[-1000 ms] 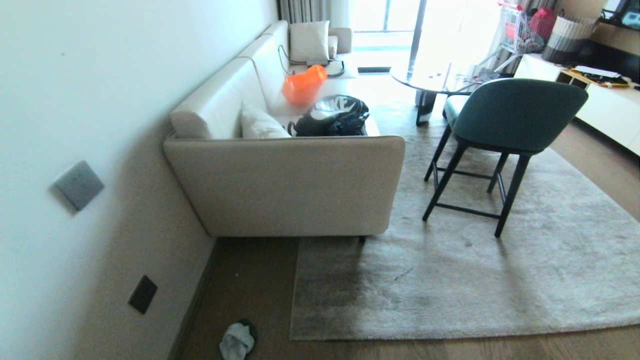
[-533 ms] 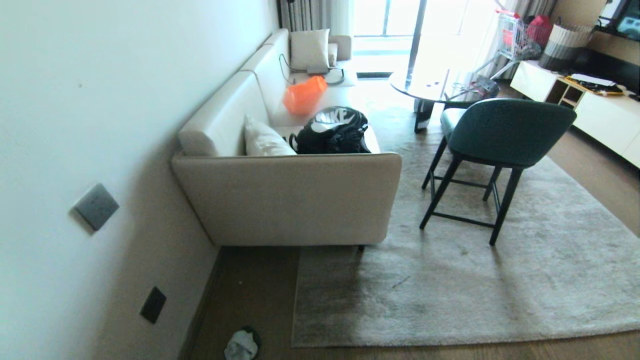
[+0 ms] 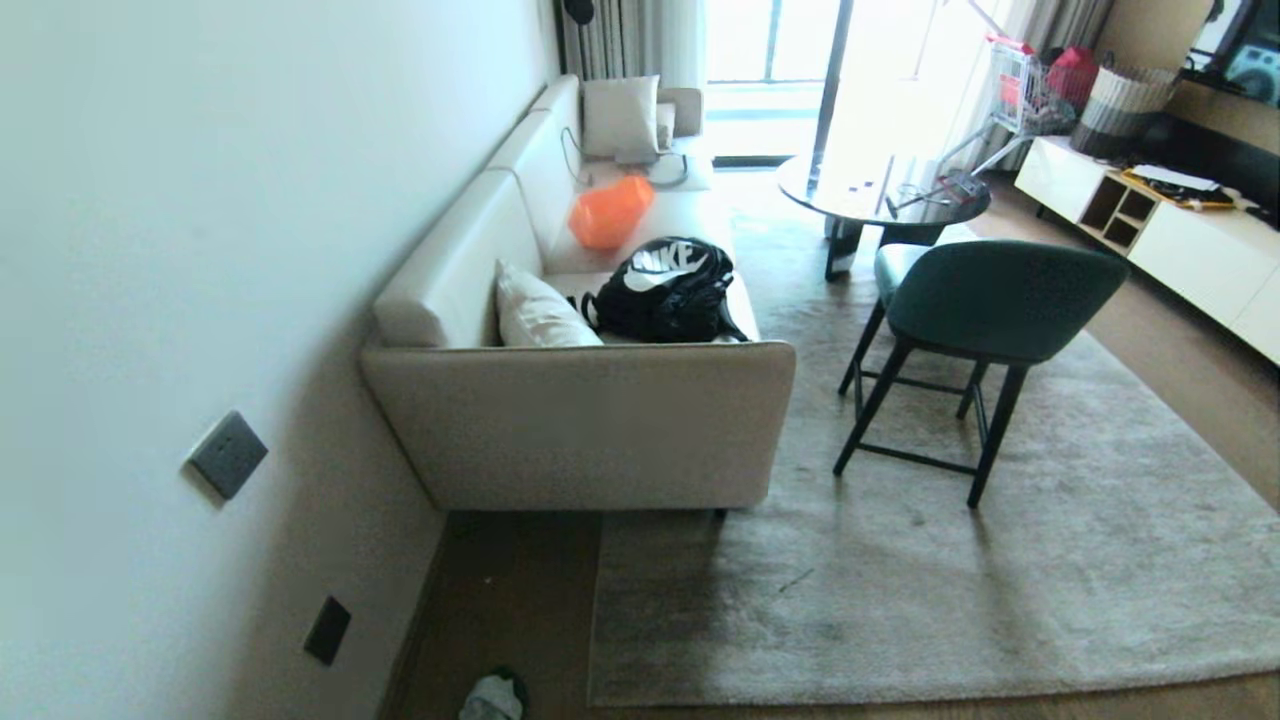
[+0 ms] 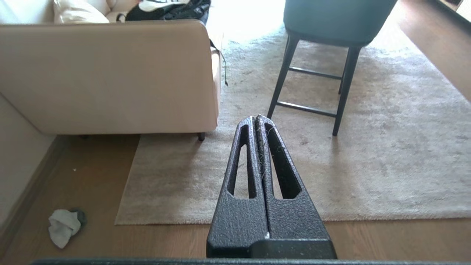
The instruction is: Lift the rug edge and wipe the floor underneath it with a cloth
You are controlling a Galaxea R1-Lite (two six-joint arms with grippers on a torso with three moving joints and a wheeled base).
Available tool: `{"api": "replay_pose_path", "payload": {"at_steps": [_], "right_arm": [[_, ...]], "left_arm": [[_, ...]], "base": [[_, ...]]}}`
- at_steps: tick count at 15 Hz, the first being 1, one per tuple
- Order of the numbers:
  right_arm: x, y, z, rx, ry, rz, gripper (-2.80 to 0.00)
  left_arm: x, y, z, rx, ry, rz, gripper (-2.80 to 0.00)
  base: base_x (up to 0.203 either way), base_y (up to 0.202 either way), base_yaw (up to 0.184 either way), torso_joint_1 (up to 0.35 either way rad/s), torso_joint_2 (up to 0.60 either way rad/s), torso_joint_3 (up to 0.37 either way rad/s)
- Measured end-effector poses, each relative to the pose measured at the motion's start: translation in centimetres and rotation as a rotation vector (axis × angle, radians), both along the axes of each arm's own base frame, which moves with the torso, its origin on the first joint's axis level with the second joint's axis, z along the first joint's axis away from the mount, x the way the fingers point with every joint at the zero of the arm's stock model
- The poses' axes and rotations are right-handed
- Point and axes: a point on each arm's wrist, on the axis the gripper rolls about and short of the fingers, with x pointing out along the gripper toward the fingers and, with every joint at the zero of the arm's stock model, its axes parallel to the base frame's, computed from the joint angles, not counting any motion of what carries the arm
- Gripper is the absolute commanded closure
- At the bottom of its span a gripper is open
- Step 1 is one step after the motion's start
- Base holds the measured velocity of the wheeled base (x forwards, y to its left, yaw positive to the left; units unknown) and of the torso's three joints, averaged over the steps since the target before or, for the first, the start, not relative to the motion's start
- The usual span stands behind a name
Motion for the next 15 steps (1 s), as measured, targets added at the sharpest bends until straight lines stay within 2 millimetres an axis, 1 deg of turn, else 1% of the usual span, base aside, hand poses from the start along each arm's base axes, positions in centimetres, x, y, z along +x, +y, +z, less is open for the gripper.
{"api": "replay_pose_path", "payload": {"at_steps": [3,9,13,15], "right_arm": [[0.00,0.00,0.00,0.001,0.000,0.000,0.00],[0.00,0.00,-0.01,0.001,0.001,0.000,0.00],[0.00,0.00,0.00,0.003,0.000,0.000,0.00],[0.00,0.00,0.00,0.007,0.000,0.000,0.00]], "left_arm": [[0.00,0.00,0.00,0.000,0.000,0.000,0.00],[0.00,0.00,0.00,0.000,0.000,-0.001,0.00],[0.00,0.00,0.00,0.000,0.000,-0.001,0.00],[0.00,0.00,0.00,0.000,0.000,-0.001,0.00]], "base": [[0.000,0.000,0.000,0.209,-0.51,-0.308],[0.000,0.000,0.000,0.154,-0.36,-0.212],[0.000,0.000,0.000,0.134,-0.32,-0.176],[0.000,0.000,0.000,0.012,-0.02,-0.013]]}}
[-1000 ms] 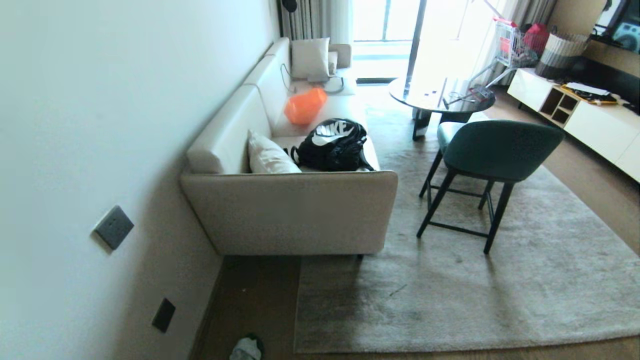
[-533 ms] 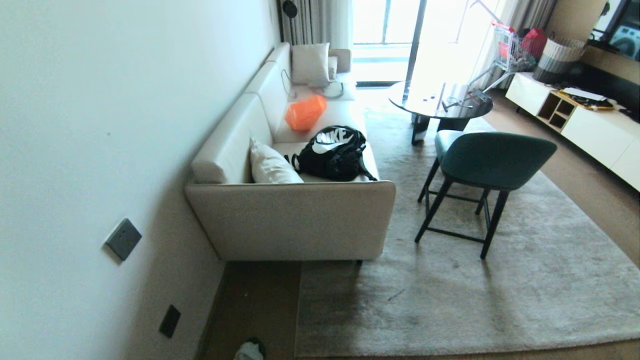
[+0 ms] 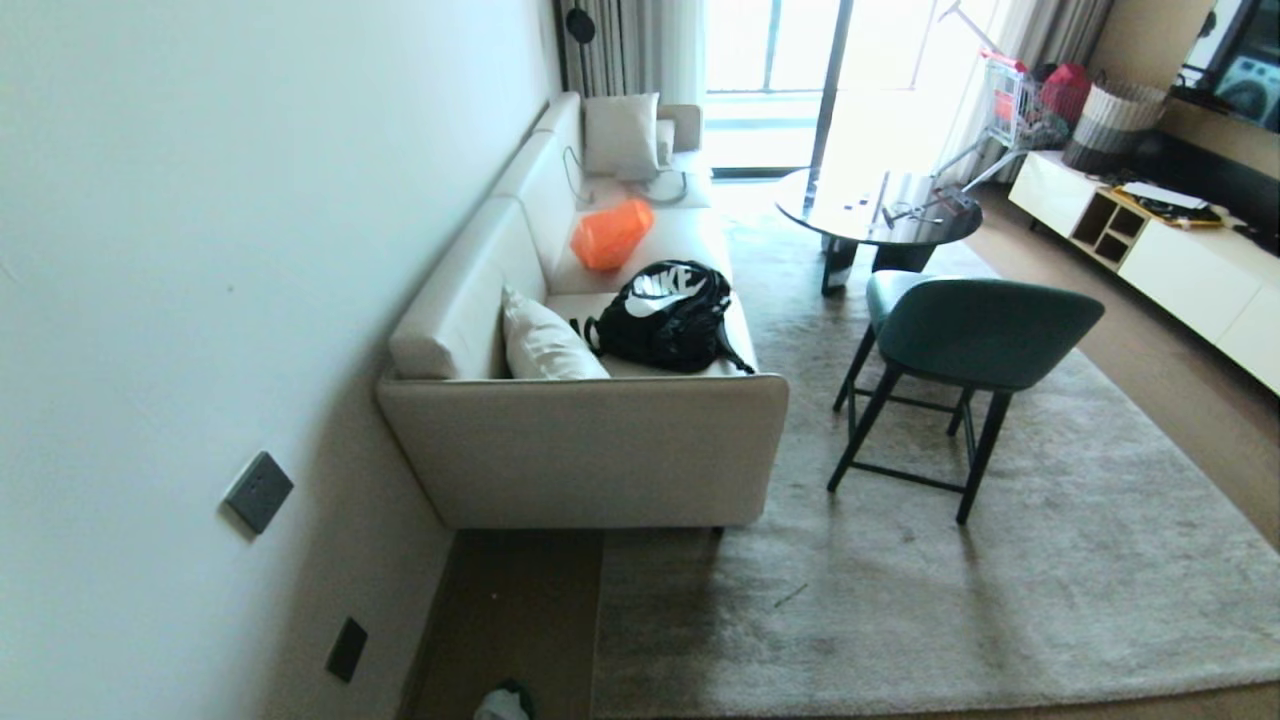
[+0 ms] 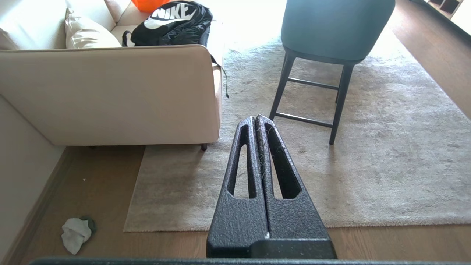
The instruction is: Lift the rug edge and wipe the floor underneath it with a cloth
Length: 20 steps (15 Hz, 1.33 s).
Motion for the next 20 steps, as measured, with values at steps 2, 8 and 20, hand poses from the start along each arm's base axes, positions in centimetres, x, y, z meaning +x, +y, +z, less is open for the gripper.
{"api": "replay_pose_path", "payload": {"at_steps": [2,8,20], "right_arm": [[0.00,0.00,0.00,0.000,0.000,-0.001,0.00],[0.00,0.00,0.00,-0.001,0.000,0.000,0.00],[0.00,0.00,0.00,-0.002,0.000,0.000,0.00]], "left_arm": [[0.00,0.00,0.00,0.000,0.000,0.001,0.00],[0.00,0.00,0.00,0.000,0.000,0.000,0.00],[0.00,0.00,0.00,0.000,0.000,0.000,0.00]], "base": [[0.000,0.000,0.000,0.000,0.00,0.000],[0.000,0.000,0.000,0.000,0.00,0.000],[0.000,0.000,0.000,0.000,0.00,0.000]]}}
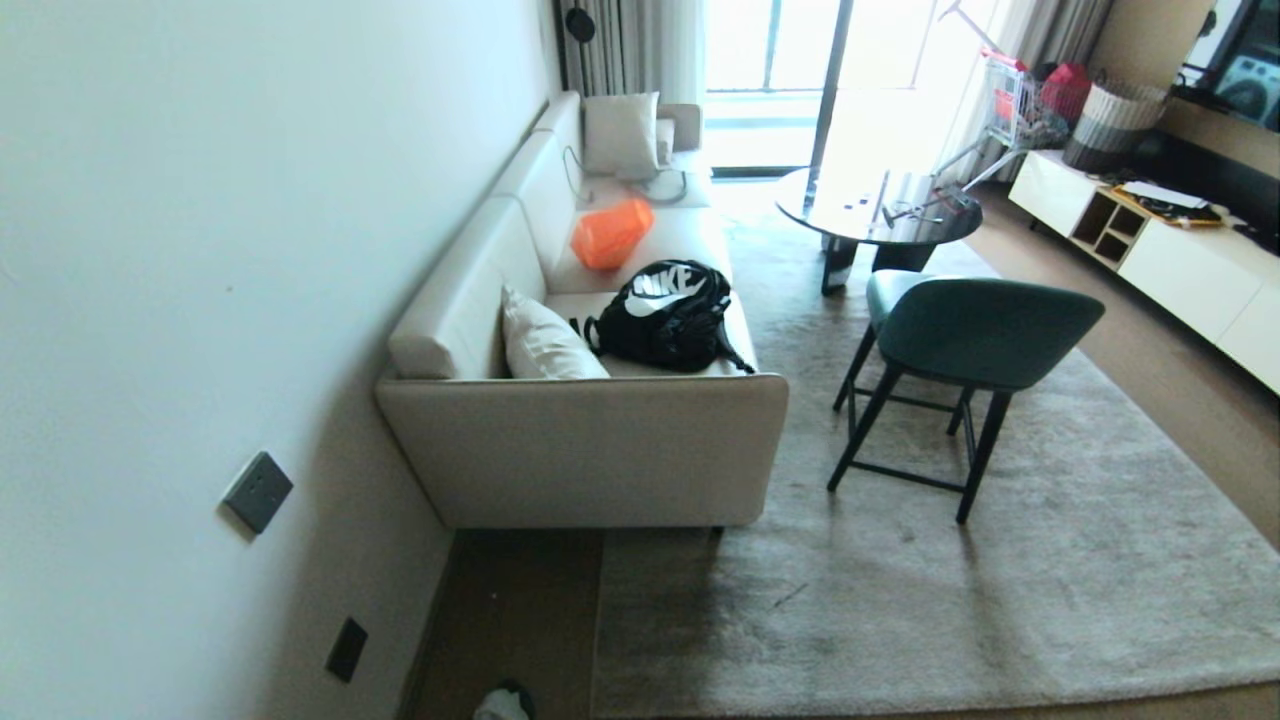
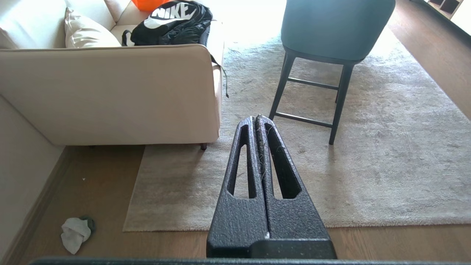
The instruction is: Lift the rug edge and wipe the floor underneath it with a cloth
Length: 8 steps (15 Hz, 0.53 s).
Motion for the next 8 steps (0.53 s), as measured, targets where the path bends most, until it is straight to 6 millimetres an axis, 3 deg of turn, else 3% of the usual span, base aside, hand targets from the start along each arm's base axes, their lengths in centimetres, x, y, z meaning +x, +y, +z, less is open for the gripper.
{"api": "replay_pose_path", "payload": {"at_steps": [8], "right_arm": [[0.00,0.00,0.00,0.004,0.000,-0.001,0.00]], "left_arm": [[0.00,0.00,0.00,0.000,0.000,0.000,0.00]], "base": [[0.000,0.000,0.000,0.000,0.00,0.000]]}}
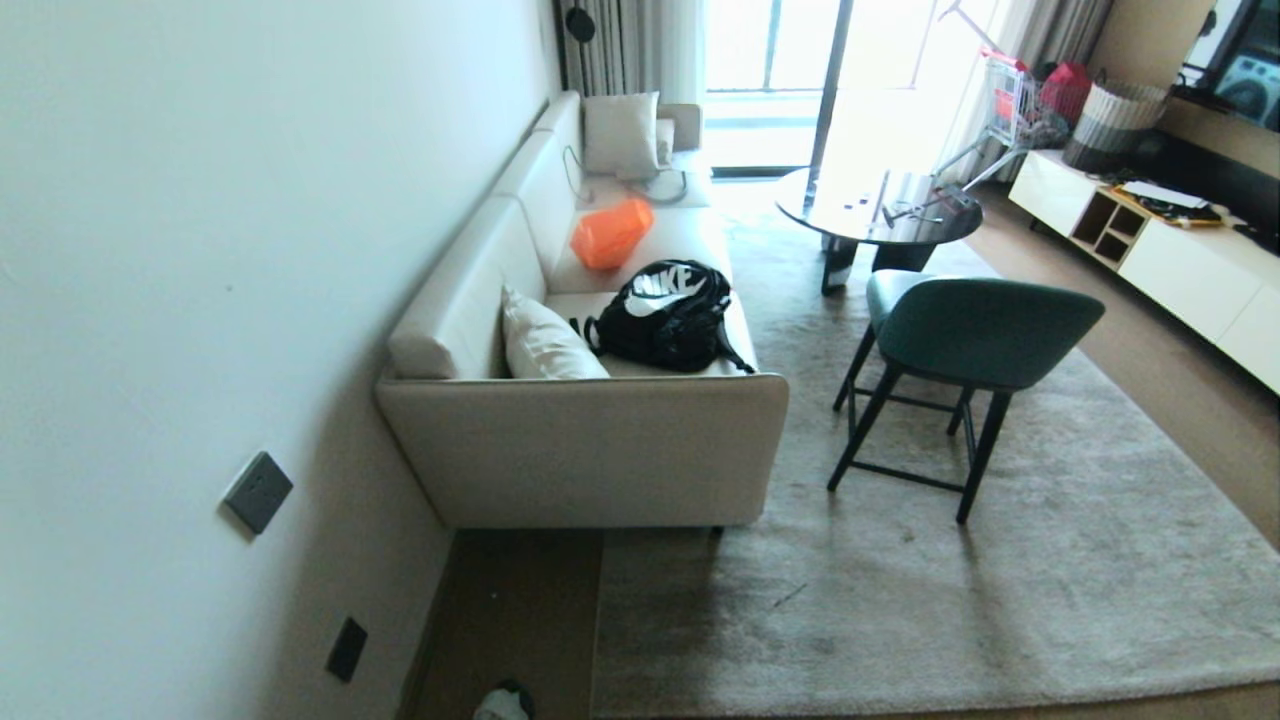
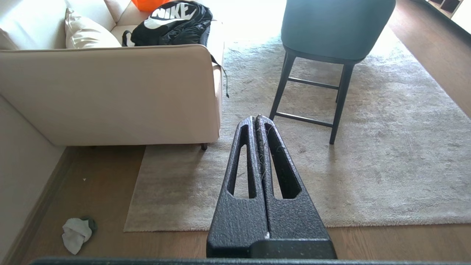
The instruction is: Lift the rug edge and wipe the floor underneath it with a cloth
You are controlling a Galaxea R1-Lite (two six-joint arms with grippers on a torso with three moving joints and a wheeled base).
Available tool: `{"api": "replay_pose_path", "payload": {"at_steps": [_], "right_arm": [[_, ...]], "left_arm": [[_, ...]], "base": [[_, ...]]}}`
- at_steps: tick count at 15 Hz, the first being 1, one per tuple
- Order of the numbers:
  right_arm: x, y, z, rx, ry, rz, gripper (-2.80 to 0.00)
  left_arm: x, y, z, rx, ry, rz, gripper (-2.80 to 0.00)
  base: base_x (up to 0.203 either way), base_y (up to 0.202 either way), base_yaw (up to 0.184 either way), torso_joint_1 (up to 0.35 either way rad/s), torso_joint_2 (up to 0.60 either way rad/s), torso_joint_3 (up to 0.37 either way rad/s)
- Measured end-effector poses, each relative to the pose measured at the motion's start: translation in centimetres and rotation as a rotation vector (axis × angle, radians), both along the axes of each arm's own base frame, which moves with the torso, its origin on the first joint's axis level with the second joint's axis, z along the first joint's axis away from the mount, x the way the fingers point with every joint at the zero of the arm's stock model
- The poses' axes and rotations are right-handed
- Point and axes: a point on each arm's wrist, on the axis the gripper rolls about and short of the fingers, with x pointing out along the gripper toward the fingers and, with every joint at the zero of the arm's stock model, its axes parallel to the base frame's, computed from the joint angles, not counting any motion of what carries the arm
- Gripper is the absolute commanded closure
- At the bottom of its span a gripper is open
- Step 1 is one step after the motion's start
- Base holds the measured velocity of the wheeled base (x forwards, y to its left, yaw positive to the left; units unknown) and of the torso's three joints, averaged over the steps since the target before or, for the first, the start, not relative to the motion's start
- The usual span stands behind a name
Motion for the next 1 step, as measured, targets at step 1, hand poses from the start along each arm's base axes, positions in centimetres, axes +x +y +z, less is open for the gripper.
{"api": "replay_pose_path", "payload": {"at_steps": [1], "right_arm": [[0.00,0.00,0.00,0.000,0.000,0.000,0.00]], "left_arm": [[0.00,0.00,0.00,0.000,0.000,0.001,0.00]], "base": [[0.000,0.000,0.000,0.000,0.00,0.000]]}}
